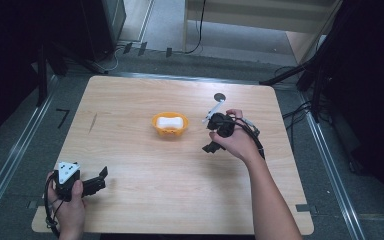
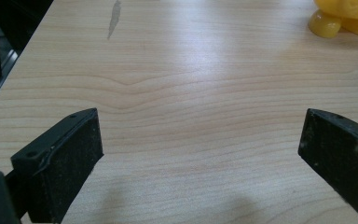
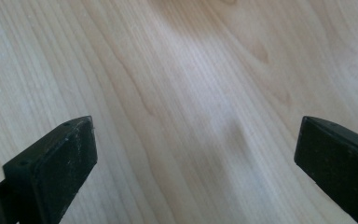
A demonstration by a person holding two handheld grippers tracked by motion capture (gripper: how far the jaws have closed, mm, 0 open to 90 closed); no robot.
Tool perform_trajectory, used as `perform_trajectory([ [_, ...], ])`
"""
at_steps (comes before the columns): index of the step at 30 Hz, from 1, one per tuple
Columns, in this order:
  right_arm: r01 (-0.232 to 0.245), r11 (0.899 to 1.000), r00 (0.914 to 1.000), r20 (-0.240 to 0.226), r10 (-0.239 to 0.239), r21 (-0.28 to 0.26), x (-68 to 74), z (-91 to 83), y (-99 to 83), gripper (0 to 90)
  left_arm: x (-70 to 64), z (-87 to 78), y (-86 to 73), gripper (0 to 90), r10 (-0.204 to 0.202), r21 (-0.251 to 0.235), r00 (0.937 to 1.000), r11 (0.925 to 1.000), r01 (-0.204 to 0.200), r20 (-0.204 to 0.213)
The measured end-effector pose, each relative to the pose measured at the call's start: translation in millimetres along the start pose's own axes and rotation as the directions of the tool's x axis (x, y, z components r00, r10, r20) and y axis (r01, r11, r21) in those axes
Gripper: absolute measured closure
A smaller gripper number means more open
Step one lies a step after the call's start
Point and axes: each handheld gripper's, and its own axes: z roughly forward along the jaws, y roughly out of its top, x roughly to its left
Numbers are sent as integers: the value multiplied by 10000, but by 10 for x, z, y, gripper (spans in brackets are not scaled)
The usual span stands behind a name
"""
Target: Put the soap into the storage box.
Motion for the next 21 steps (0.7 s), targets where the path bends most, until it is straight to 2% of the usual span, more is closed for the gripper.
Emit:
perform_trajectory([
  [8,-288,9996,9996,62,288,46,40,-10,-195,0,-3,-1,-1,0,12,-13,10000,10000,-12,-2],
  [21,-775,9959,9968,163,783,-470,124,-76,-591,0,-2,-2,-1,0,12,-11,10000,10000,-12,9],
])
